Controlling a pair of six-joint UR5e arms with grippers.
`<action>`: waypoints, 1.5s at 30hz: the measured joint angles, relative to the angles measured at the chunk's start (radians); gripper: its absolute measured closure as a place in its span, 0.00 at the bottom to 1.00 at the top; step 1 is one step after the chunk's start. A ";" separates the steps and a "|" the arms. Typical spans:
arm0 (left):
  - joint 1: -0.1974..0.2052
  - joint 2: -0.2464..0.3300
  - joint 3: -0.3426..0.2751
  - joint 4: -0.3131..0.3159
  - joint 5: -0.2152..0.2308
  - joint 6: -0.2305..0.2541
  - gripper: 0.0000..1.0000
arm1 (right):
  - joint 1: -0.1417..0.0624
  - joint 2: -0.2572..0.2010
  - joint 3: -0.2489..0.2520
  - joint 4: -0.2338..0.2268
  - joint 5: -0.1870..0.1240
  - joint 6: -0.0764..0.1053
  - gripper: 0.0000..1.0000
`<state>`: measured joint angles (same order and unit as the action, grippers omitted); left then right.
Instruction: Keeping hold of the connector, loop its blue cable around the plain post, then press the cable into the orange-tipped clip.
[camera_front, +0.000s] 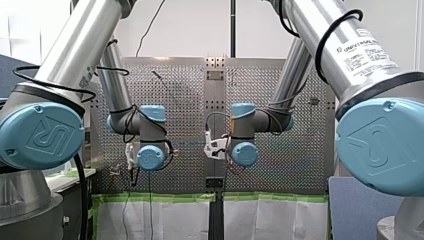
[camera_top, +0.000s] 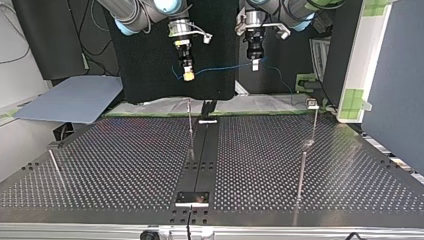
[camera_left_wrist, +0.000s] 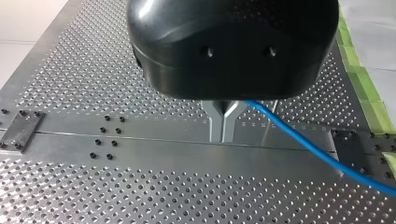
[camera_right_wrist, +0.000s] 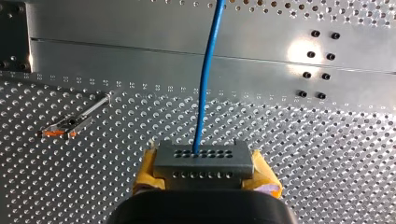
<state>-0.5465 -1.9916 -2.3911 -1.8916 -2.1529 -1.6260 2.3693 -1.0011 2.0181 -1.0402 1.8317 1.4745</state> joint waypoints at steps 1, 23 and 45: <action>0.000 0.000 0.000 0.000 0.000 0.000 1.00 | 0.000 0.000 0.000 0.000 0.000 0.000 1.00; 0.009 -0.089 -0.028 -0.023 0.025 0.003 1.00 | 0.000 0.000 -0.002 0.000 0.000 0.000 1.00; 0.009 -0.089 -0.028 -0.023 0.025 0.003 1.00 | 0.009 0.076 0.020 0.079 -0.029 0.087 1.00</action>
<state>-0.5373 -2.0805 -2.4187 -1.9146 -2.1283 -1.6229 2.3784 -0.9255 2.0378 -0.9616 1.8027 1.5616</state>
